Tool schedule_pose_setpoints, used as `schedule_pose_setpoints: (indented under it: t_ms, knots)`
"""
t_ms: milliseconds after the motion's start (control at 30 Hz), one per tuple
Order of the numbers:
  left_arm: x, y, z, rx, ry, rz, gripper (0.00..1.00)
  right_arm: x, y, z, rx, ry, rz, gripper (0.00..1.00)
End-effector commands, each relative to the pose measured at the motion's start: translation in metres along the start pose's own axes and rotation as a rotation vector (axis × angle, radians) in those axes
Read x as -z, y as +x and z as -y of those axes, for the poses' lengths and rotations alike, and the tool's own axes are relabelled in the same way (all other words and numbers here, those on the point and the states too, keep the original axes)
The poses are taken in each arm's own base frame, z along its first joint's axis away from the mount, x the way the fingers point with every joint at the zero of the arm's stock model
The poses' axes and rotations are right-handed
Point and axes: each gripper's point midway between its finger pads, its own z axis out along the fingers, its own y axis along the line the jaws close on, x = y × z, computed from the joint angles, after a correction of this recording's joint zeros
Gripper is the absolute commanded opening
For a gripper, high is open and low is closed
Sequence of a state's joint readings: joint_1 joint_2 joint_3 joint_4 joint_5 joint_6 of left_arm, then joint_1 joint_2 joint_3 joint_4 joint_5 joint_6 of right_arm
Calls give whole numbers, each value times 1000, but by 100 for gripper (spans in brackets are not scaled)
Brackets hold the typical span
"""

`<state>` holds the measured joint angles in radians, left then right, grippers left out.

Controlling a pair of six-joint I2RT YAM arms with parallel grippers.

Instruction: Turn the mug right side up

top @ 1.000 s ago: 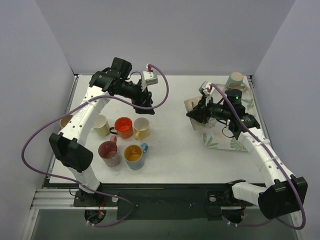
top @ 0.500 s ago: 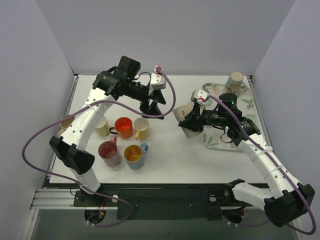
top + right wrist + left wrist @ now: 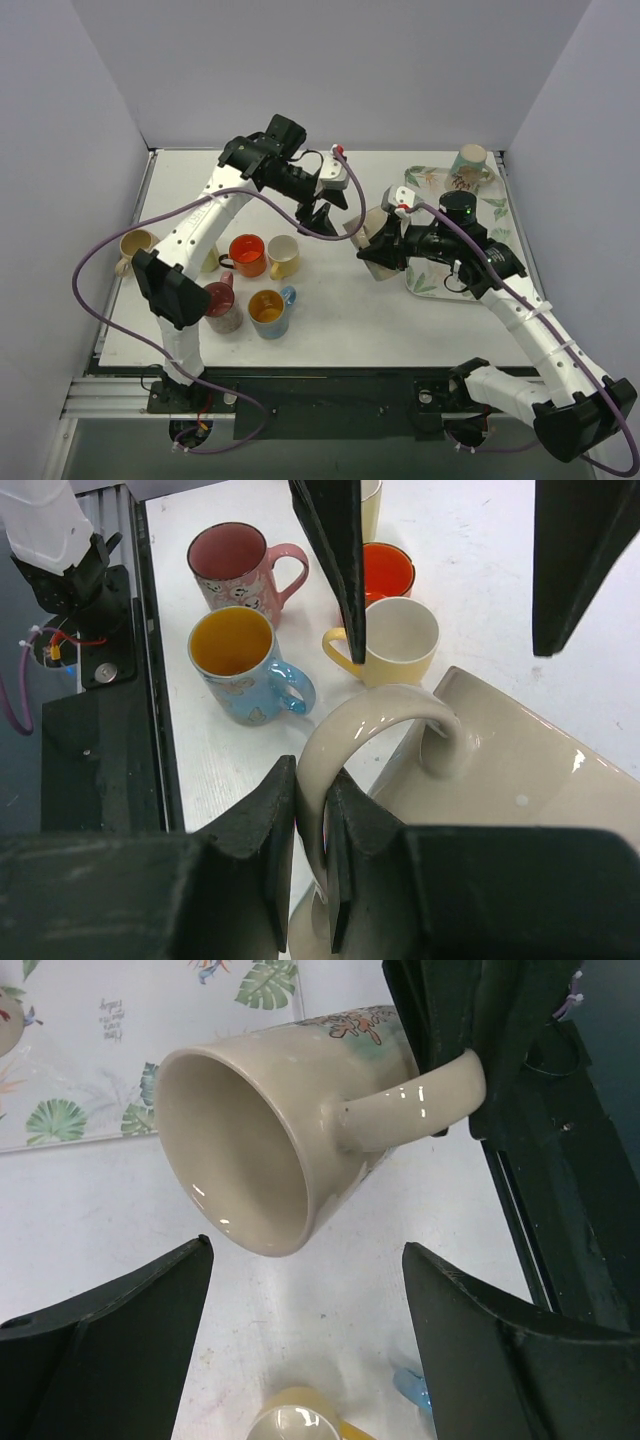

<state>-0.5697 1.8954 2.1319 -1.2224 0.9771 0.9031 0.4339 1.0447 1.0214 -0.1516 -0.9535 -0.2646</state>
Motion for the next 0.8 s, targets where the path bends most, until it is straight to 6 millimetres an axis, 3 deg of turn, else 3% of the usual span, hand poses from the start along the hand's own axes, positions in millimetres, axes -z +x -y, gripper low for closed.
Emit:
schedule_pose_setpoints:
  t_ms: [0, 67, 233, 267, 400, 433, 467, 500, 533, 667, 700, 733, 767]
  knots:
    - [-8, -23, -11, -46, 3, 76, 87, 14, -64, -7, 241, 5, 162, 0]
    - [-14, -22, -7, -17, 41, 100, 87, 14, -64, -6, 242, 8, 159, 0]
    - [-29, -19, 28, 18, 177, 129, 80, 14, -63, -5, 251, 10, 153, 0]
    - [-34, -19, 33, 30, 193, 126, 76, 13, -62, -5, 251, 10, 153, 0]
    - [-40, -20, 45, 74, 229, 129, 42, 13, -62, -4, 260, 17, 163, 0]
    - [-40, -21, 46, 85, 231, 129, 38, 13, -63, -4, 263, 17, 165, 0]
    - [-39, -22, 47, 91, 228, 127, 26, 13, -63, -5, 263, 16, 166, 0]
    - [-38, -23, 47, 115, 222, 121, 21, 13, -62, -4, 259, 16, 163, 0]
    - [-36, -25, 47, 115, 212, 117, 2, 13, -62, -3, 257, 22, 162, 0]
    - [-23, -22, 28, 208, 58, 45, 0, 18, -46, 16, 211, 115, 123, 0]
    - [-14, -15, 13, 283, -55, -8, 0, 23, -42, 30, 184, 211, 105, 2]
    - [-7, -15, 11, 319, -104, -30, 0, 26, -35, 38, 161, 262, 90, 28]
    - [7, -12, 0, 309, -203, -81, 0, 33, -31, 54, 132, 368, 72, 47]
